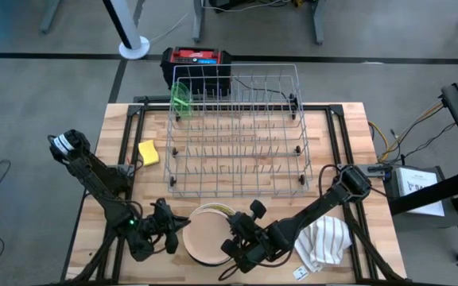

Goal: Sort dishes
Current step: Put the light pink plate into the dish rack

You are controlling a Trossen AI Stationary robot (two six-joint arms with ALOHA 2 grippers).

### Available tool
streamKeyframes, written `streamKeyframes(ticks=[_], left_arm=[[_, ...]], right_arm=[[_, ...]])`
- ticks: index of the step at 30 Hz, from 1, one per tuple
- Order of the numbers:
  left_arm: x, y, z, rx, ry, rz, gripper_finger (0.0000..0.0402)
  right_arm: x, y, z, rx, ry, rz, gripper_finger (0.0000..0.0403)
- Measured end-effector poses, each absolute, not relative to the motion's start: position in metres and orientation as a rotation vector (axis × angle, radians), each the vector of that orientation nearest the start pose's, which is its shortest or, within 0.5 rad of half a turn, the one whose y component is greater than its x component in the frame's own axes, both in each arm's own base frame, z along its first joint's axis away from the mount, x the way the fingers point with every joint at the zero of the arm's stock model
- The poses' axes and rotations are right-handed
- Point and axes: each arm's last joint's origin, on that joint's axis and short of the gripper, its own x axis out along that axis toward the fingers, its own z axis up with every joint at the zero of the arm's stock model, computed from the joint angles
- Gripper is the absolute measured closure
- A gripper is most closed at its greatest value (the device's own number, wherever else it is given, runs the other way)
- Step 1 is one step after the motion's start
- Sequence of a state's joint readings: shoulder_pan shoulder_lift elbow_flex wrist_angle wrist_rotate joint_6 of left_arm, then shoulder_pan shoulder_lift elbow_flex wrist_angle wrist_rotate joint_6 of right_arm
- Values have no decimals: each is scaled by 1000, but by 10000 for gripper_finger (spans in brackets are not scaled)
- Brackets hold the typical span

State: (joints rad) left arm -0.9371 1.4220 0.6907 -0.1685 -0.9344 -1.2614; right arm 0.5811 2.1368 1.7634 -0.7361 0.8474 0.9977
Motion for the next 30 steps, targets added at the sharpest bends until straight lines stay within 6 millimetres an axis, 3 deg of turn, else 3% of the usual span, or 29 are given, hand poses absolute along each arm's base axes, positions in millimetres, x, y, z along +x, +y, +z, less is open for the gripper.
streamKeyframes(ticks=[16, 30], left_arm=[[170, -191, 178, -495, 442, 312, 401], [172, -190, 178, -480, 435, 325, 401]], right_arm=[[387, 229, 214, 269, 657, -580, 293], [384, 229, 220, 293, 699, -550, 253]])
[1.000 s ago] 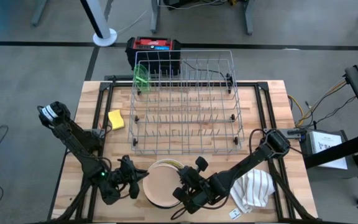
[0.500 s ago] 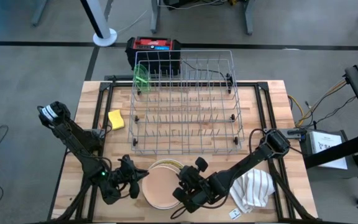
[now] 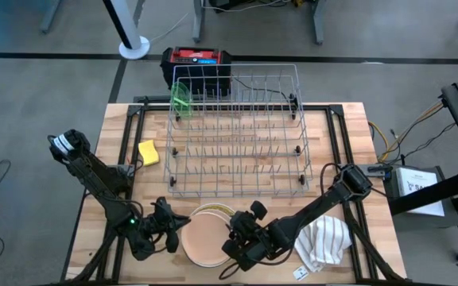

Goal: Sort dishes
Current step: Put the light pink plate into the dish rack

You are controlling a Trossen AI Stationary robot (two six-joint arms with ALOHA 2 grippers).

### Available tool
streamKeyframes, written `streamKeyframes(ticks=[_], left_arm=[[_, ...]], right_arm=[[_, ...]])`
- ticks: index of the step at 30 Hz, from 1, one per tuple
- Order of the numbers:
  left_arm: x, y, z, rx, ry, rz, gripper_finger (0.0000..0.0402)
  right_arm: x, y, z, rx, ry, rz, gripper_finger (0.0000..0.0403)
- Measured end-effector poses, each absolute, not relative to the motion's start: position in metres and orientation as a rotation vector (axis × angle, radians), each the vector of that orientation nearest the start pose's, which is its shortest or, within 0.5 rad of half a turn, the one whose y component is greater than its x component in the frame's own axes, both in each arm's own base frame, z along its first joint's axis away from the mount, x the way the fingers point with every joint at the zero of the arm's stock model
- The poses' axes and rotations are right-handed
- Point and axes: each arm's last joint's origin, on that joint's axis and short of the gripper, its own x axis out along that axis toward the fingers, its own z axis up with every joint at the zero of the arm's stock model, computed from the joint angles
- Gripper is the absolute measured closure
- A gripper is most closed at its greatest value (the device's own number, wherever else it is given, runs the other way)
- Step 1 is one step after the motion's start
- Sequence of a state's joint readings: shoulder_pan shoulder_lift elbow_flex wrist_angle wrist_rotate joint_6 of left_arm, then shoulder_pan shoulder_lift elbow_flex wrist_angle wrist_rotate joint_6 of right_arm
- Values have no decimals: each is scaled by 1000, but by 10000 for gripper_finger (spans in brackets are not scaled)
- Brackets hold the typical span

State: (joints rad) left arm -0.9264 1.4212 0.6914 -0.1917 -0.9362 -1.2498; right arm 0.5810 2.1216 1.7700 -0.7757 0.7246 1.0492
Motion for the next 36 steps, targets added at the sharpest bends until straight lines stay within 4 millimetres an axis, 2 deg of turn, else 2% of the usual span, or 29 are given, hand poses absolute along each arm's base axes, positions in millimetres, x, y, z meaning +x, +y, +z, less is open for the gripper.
streamKeyframes(ticks=[23, 36], left_arm=[[172, -189, 185, -502, 365, 342, 401], [172, -186, 197, -451, 295, 354, 401]], right_arm=[[380, 235, 251, 300, 736, -541, 222], [369, 232, 301, 277, 758, -550, 196]])
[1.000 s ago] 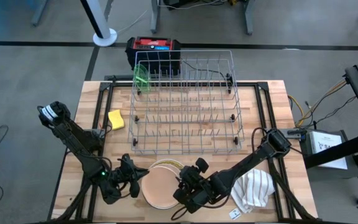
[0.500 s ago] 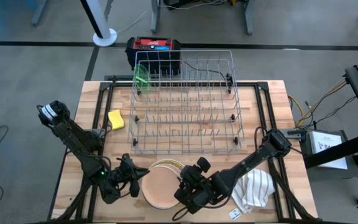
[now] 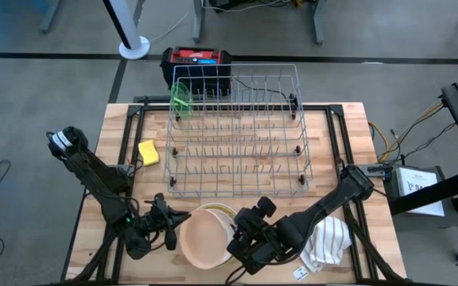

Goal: Sort dishes
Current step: Put the light pink plate into the dish rack

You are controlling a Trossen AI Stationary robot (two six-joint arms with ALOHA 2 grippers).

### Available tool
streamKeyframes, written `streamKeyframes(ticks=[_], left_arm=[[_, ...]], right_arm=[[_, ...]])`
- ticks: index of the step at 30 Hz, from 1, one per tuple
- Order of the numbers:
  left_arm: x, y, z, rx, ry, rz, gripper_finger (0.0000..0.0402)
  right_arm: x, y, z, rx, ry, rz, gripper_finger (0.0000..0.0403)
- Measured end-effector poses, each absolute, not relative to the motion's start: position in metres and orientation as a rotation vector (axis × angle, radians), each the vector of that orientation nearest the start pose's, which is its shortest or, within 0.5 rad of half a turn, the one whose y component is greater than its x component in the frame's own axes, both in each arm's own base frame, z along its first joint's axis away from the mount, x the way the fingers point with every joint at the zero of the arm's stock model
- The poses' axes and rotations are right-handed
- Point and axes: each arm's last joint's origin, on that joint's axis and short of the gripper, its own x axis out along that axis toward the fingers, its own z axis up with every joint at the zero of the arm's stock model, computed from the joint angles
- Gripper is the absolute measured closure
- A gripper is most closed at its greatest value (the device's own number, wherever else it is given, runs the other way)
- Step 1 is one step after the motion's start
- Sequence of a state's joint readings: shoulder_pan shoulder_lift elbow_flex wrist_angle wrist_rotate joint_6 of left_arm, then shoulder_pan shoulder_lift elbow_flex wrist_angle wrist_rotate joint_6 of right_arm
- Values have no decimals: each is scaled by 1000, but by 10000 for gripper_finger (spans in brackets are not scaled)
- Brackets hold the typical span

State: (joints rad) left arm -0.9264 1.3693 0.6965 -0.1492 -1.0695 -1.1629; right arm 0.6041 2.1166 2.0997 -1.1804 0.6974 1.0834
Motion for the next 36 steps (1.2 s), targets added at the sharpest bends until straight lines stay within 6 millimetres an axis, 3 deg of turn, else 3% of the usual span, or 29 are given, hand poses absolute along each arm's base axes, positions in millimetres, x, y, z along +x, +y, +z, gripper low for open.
streamKeyframes(ticks=[9, 17, 27, 36], left_arm=[[180, -196, 223, -348, 268, 329, 401], [179, -194, 236, -208, 268, 396, 401], [179, -192, 238, -143, 226, 438, 401], [179, -192, 239, -111, 192, 467, 401]], right_arm=[[367, 232, 341, 348, 736, -469, 171], [365, 235, 360, 437, 751, -380, 147], [369, 232, 355, 468, 748, -404, 129], [389, 229, 339, 483, 719, -391, 130]])
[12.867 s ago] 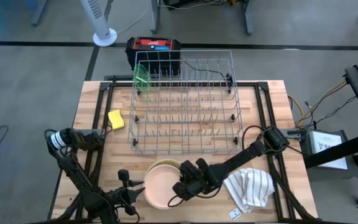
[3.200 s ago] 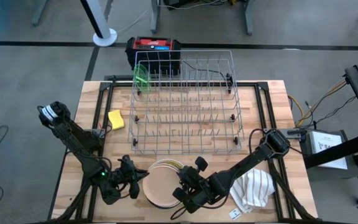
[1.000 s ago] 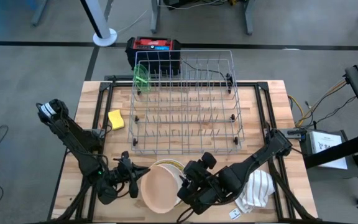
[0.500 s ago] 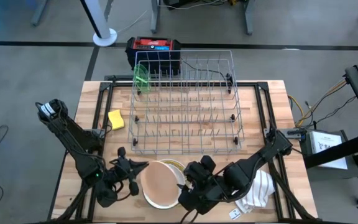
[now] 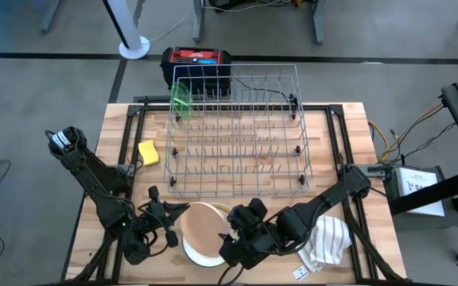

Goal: Sort dishes
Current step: Put the light pink plate into the dish rack

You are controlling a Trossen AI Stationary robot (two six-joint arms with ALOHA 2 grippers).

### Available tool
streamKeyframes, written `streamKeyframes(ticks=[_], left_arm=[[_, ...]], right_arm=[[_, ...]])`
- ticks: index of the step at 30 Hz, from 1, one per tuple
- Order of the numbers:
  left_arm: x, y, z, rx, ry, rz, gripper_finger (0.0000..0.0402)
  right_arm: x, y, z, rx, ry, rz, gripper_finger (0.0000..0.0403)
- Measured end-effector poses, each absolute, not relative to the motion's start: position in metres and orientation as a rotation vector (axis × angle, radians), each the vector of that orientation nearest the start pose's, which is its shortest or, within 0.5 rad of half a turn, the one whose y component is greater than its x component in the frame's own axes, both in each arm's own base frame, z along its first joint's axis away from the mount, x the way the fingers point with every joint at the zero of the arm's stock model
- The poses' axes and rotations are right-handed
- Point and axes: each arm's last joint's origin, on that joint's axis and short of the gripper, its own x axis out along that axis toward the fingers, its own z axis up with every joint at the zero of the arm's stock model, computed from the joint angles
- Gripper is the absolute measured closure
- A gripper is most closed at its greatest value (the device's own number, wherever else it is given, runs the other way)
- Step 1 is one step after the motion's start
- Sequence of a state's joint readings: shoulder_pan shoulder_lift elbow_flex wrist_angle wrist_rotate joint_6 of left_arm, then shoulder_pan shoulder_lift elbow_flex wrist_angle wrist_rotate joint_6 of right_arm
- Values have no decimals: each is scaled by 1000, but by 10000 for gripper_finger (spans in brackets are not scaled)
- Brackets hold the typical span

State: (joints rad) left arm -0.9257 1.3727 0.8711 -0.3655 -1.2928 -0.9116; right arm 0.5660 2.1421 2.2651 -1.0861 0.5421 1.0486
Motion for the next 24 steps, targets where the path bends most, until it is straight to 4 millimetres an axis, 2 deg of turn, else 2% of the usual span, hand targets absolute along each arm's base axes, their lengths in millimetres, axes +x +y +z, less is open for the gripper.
streamKeyframes(ticks=[9, 15, 21, 24], left_arm=[[179, -192, 240, -99, 183, 471, 401], [180, -192, 241, -86, 172, 480, 401], [179, -192, 241, -76, 171, 483, 401], [179, -192, 241, -82, 167, 484, 393]], right_arm=[[407, 229, 325, 457, 697, -370, 169], [410, 228, 321, 448, 698, -372, 240], [410, 225, 320, 433, 698, -392, 335], [410, 224, 319, 420, 712, -393, 344]])
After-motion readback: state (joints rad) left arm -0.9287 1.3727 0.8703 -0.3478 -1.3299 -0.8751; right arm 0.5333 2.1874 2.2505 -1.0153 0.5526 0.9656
